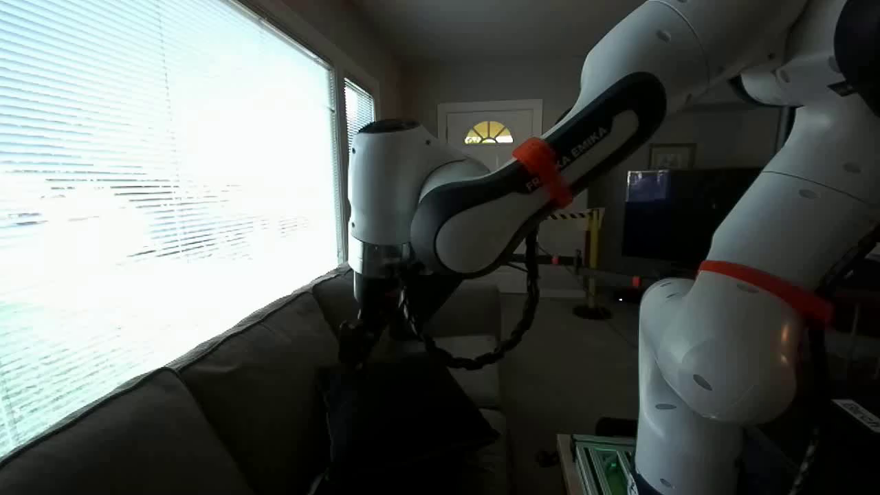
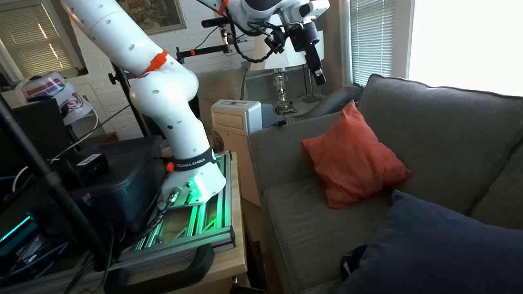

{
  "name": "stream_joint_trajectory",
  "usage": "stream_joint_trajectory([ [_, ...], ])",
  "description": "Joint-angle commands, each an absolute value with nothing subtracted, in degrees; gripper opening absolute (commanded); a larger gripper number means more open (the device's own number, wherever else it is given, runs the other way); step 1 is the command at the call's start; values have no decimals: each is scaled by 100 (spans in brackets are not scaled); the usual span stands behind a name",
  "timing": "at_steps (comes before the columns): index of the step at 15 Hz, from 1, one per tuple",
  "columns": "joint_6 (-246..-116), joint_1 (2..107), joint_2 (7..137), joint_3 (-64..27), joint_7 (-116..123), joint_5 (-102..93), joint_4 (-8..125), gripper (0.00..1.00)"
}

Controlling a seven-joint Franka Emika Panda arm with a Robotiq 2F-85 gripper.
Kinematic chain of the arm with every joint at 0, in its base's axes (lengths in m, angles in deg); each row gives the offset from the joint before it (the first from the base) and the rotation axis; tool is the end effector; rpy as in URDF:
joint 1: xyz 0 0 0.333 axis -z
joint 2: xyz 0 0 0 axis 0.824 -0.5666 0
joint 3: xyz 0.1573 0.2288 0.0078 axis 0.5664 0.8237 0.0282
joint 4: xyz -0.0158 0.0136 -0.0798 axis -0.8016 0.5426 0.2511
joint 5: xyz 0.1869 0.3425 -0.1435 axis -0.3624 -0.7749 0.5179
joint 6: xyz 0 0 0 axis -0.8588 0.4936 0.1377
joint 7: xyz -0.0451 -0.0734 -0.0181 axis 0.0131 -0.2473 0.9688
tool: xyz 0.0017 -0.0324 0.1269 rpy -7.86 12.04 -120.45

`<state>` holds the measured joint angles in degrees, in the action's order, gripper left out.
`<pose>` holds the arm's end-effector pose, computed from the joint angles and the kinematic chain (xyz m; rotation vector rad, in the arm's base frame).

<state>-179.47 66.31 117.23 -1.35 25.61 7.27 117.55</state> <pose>0.4366 -0.0016 0.3492 2.8256 -0.3960 0.3299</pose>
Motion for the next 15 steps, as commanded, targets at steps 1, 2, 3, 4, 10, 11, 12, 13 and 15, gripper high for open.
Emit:
stream_joint_trajectory([
  [1,-17922,6511,11710,-253,2614,802,11744,100],
  [2,-17922,6511,11710,-254,2614,802,11744,100],
  [3,-17922,6511,11710,-254,2614,802,11744,100],
  [4,-17922,6511,11710,-254,2614,802,11744,100],
  [10,-17357,7047,11220,395,4096,1853,11459,100],
  [11,-17255,7093,11119,485,4493,2117,11443,100],
  [12,-17018,7096,10900,525,4809,2308,11335,100],
  [13,-16808,7073,10726,530,5136,2495,11277,100],
  [15,-16461,6841,10253,272,5275,2486,11094,100],
])
